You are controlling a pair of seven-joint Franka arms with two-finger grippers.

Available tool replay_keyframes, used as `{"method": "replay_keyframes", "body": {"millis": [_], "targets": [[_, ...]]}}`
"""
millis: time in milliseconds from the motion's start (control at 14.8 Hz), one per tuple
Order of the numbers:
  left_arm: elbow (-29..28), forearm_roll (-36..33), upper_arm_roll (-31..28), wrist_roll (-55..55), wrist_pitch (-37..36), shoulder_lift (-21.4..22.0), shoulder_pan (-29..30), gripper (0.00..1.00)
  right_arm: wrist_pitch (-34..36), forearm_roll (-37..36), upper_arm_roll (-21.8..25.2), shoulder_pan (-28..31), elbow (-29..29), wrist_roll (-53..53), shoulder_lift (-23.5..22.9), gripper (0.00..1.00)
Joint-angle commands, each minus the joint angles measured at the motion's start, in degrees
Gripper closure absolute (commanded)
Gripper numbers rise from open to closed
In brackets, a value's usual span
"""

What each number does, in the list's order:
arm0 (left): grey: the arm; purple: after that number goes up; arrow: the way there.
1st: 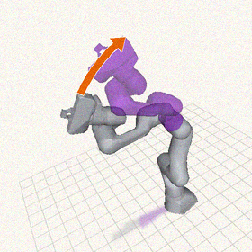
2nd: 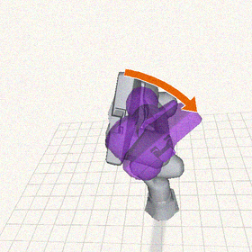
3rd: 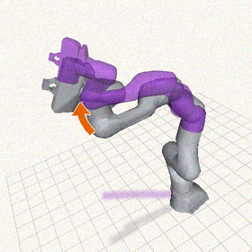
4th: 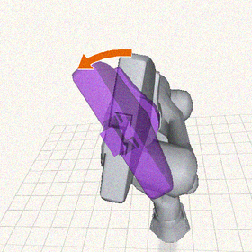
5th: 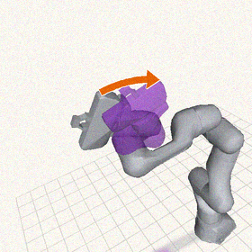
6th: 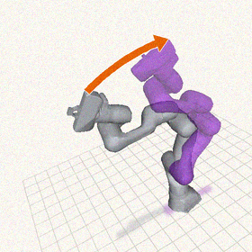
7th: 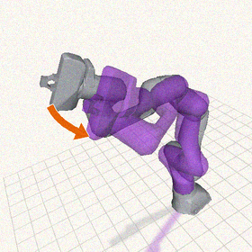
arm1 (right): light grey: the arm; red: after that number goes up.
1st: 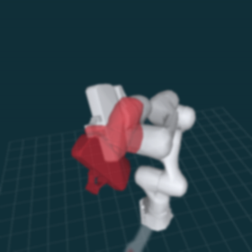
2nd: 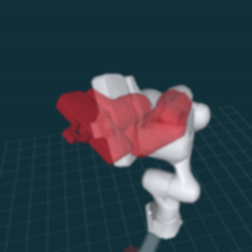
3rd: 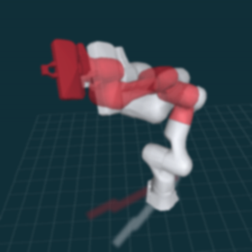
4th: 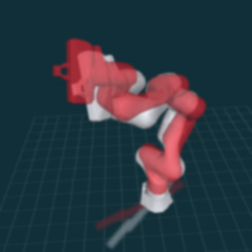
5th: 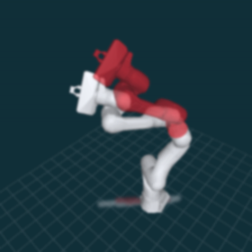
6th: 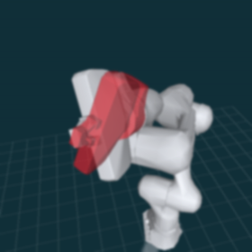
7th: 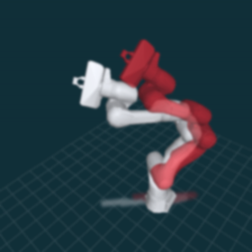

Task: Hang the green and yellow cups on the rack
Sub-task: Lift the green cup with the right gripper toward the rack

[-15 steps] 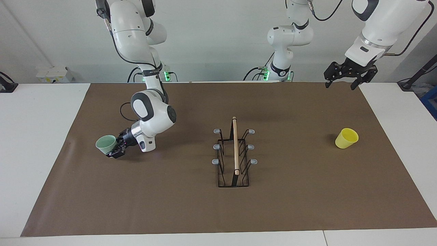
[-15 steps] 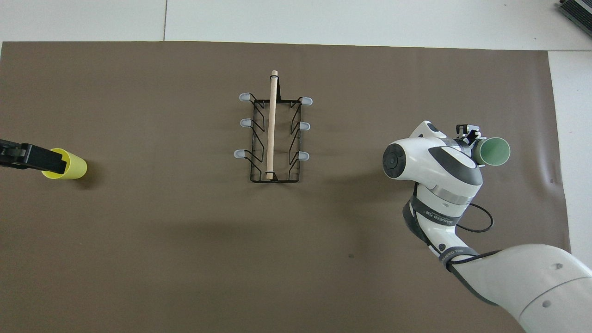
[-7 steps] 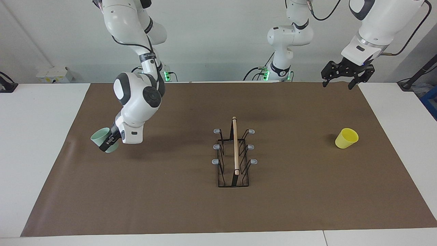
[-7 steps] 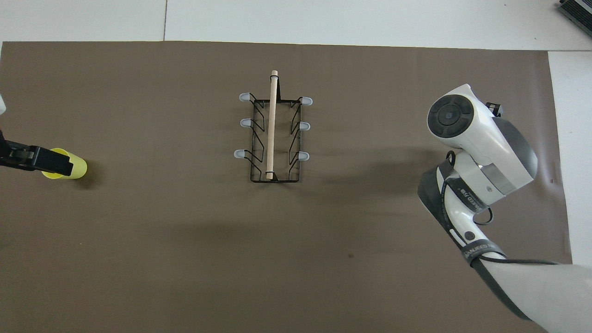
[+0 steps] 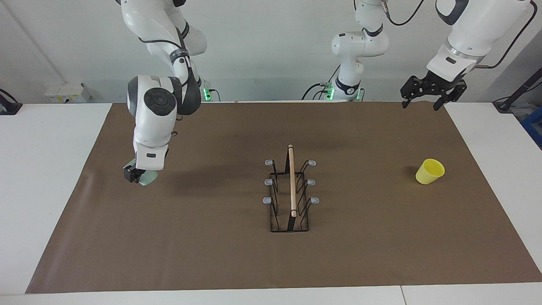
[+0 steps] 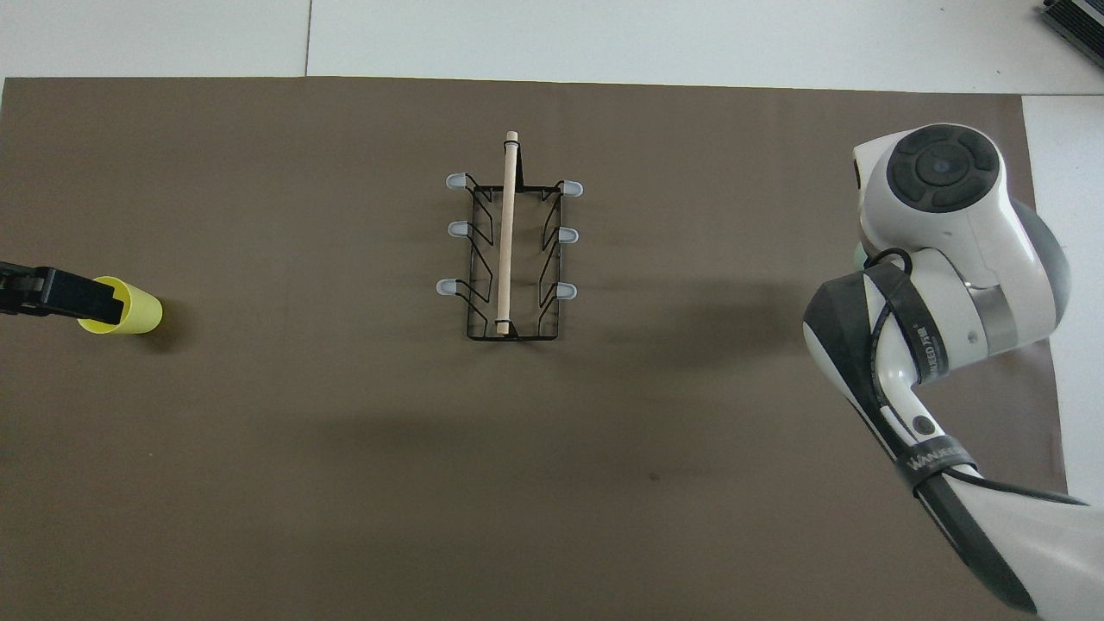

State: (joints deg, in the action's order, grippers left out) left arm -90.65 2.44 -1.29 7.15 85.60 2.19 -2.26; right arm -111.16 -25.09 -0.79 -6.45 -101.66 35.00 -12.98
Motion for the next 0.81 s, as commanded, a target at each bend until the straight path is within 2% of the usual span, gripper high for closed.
{"method": "replay_keyframes", "body": {"millis": [0,203,271,474,609,745], "targets": [[5.46,2.92,-5.91,-1.43,-0.16,-4.1,-2.92,0.0,-0.54,8.18,-0.09,0.83,0.24,-0.37,1.81,1.0],[9.33,3.01,-6.62,-3.45,0.18,-8.67,-2.22,0.0,-0.55,13.13,-0.09,1.79,0.5,-3.8,3.22,1.0],[12.13,3.27,-8.63,-4.41,-0.08,-11.47,-2.57,0.0,-0.55,13.66,-0.18,1.8,0.85,-3.8,3.31,1.0],[19.34,10.11,-14.69,-9.16,-0.43,-20.35,-2.92,0.0,-0.98,22.16,-0.27,1.62,2.96,-6.0,3.4,1.0],[23.04,11.62,-17.33,-10.13,-0.34,-24.66,-2.84,0.0,-6.41,27.44,-0.35,1.45,3.14,-5.56,3.4,1.0],[23.76,17.3,-21.45,-17.65,0.97,-26.0,-2.84,0.0,-9.93,33.05,-0.35,0.92,2.79,-6.09,3.4,1.0]]}}
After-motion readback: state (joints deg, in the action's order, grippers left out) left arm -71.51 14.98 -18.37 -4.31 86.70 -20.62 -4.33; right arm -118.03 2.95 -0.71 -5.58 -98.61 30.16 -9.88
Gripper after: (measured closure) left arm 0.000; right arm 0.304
